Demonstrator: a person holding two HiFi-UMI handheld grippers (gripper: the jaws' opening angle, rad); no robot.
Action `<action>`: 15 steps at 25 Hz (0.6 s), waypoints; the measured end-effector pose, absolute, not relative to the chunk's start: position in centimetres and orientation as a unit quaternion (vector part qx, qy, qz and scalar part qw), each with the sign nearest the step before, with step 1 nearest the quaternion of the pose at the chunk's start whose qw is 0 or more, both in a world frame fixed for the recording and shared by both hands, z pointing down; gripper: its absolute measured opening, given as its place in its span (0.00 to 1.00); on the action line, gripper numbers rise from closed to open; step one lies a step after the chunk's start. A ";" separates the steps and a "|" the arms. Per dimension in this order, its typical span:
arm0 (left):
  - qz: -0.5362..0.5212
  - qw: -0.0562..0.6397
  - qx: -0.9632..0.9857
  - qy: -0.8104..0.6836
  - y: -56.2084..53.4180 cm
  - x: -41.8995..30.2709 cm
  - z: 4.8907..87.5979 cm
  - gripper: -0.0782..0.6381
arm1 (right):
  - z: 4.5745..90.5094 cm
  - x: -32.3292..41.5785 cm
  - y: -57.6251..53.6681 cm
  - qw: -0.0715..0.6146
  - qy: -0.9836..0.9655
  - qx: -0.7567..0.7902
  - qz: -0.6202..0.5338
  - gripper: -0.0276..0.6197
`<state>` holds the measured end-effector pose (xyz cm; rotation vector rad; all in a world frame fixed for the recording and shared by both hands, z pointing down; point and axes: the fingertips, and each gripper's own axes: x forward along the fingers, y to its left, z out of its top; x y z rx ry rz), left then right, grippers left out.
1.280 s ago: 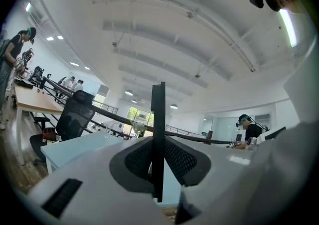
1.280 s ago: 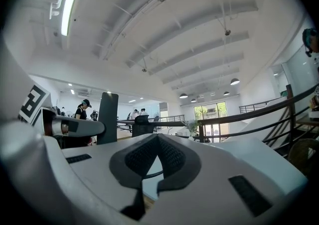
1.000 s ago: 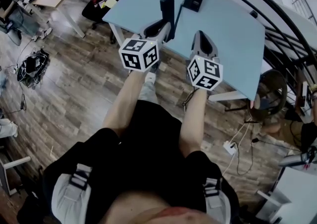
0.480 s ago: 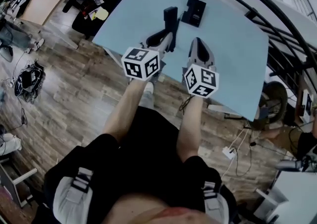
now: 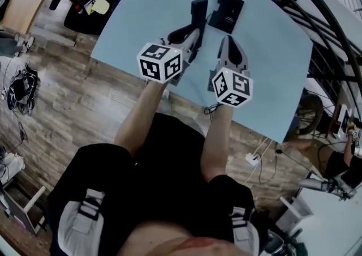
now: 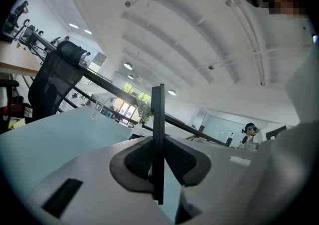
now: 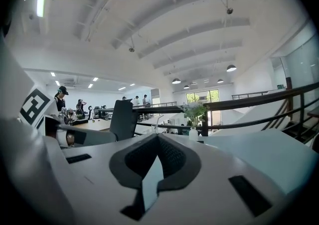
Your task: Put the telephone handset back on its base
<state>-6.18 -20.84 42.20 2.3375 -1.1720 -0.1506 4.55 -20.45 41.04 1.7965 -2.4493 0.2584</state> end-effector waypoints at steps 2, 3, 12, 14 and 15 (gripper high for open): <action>-0.057 0.268 0.862 -0.426 -22.3 -6.2 42.9 0.20 | 41.8 4.2 -21.5 0.060 -0.802 0.588 0.086 0.03; -0.056 0.272 0.862 -0.423 -22.9 -6.2 43.2 0.20 | 42.2 4.2 -21.9 0.066 -0.801 0.589 0.086 0.03; -0.049 0.313 0.859 -0.401 -26.5 -3.4 46.0 0.20 | 45.1 8.6 -24.0 0.093 -0.778 0.611 0.112 0.03; -0.044 0.319 0.860 -0.395 -27.0 -2.7 46.5 0.20 | 45.7 9.9 -24.4 0.094 -0.772 0.617 0.121 0.03; -0.038 0.320 0.862 -0.391 -27.2 -2.3 46.8 0.20 | 45.8 10.5 -24.6 0.093 -0.769 0.620 0.124 0.03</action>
